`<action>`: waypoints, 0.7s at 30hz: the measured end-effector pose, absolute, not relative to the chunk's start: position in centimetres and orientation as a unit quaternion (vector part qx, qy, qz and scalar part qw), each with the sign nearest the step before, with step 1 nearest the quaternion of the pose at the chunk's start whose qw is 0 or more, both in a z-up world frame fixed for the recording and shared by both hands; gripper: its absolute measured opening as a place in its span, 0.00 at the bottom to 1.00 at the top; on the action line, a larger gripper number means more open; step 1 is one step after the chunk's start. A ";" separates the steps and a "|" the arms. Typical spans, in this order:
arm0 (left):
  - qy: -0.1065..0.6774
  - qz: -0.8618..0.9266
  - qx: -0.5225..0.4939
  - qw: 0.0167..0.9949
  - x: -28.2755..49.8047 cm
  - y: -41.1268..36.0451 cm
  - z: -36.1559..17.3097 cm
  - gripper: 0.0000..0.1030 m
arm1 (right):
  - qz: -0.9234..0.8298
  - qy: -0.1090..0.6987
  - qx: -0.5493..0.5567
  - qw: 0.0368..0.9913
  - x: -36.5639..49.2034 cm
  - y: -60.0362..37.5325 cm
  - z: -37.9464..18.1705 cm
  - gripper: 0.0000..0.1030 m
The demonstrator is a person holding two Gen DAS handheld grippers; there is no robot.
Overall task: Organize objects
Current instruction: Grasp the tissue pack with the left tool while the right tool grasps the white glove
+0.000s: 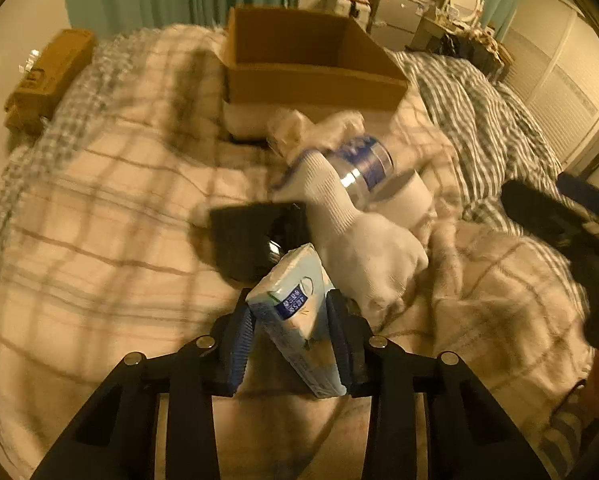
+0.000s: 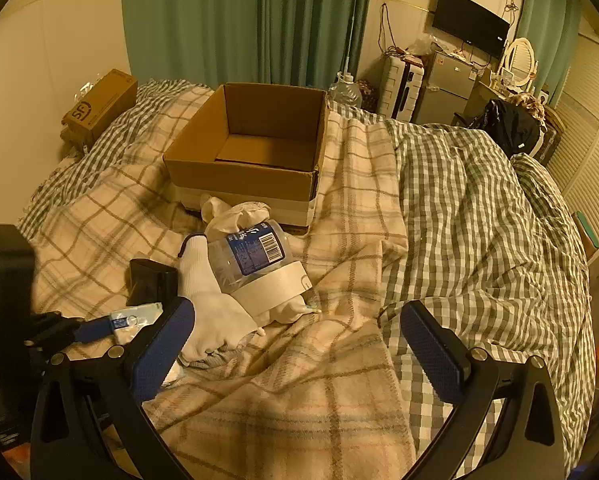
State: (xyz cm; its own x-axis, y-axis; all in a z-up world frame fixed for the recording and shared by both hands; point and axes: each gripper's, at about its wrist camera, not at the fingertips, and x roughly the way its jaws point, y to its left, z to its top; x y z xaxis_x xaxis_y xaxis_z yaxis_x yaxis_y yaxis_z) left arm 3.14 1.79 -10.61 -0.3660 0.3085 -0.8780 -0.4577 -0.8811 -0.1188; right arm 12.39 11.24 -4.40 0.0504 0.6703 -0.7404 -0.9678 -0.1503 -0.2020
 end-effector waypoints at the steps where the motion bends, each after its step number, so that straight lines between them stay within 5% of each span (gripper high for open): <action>1: 0.074 0.829 -0.506 0.226 3.1 1.2 -9.9 0.33 | 0.661 0.199 -0.375 0.618 12.2 11.4 -4.5 1.00; 15: 0.102 0.863 -0.469 0.158 0.5 -2.1 -7.9 0.32 | 0.660 0.291 -0.482 0.498 8.0 16.0 -12.9 0.94; 21: 0.110 0.866 -0.459 0.166 0.8 -1.6 -7.3 0.32 | 0.659 0.304 -0.496 0.477 7.3 16.4 -14.1 0.68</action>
